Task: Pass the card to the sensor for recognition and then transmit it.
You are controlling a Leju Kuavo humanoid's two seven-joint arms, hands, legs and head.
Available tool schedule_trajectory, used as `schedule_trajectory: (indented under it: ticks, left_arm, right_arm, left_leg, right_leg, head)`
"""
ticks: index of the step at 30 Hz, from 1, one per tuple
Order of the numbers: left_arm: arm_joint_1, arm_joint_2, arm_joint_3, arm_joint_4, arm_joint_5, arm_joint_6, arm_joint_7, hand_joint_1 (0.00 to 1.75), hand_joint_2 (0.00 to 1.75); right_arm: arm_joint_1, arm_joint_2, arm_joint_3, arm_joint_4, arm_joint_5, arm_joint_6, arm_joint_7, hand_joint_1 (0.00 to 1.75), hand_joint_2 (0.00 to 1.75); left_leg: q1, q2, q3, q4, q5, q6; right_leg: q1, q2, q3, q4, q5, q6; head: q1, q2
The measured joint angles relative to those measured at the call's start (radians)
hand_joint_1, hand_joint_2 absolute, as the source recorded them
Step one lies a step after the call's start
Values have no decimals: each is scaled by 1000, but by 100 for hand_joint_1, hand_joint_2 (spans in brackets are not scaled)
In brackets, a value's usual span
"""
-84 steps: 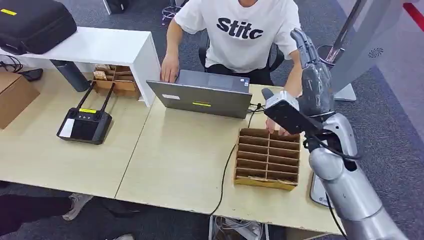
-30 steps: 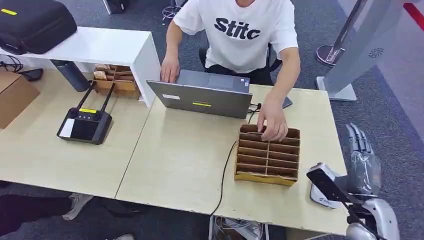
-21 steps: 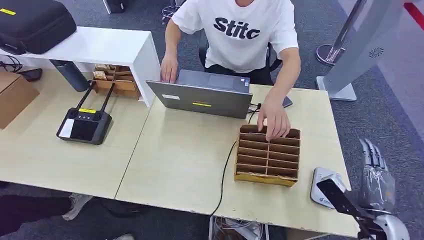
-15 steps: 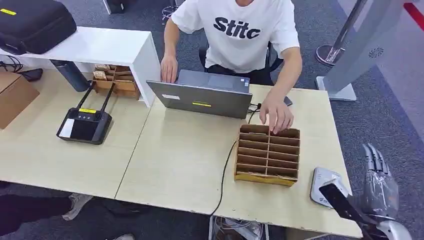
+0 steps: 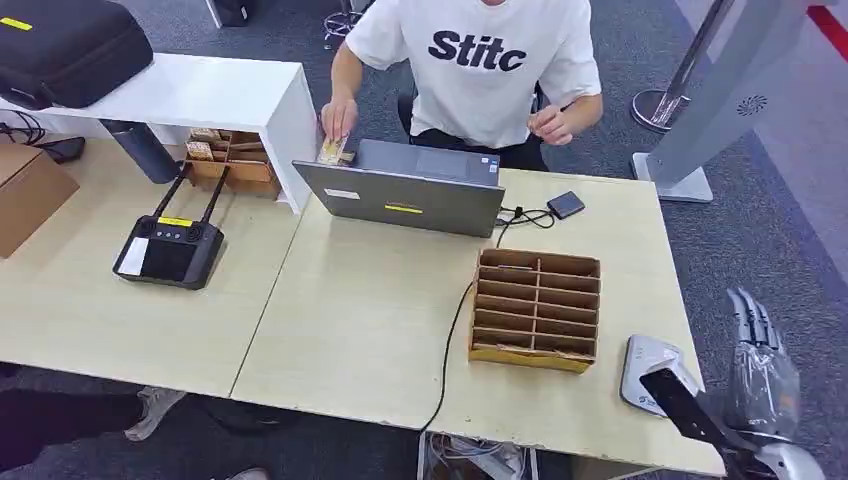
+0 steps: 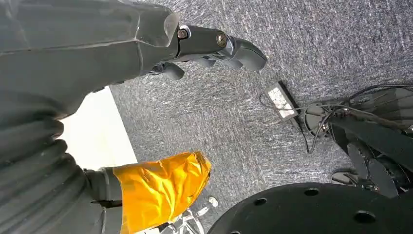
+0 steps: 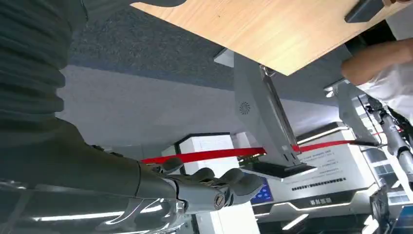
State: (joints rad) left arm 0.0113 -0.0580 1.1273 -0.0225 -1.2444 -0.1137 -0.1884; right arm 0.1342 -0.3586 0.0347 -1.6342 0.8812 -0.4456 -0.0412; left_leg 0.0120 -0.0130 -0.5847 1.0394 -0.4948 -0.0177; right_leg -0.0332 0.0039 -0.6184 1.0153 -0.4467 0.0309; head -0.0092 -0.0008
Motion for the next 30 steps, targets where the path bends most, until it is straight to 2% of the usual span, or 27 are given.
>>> schedule_trajectory:
  ticks: [30]
  left_arm:
    - [0, 0, 0, 0, 0, 0, 0, 0, 175]
  right_arm:
    - [1, 0, -2, 0, 0, 0, 0, 0, 175]
  left_leg:
    - [0, 0, 0, 0, 0, 0]
  right_leg:
    - [0, 0, 0, 0, 0, 0]
  head:
    - [0, 0]
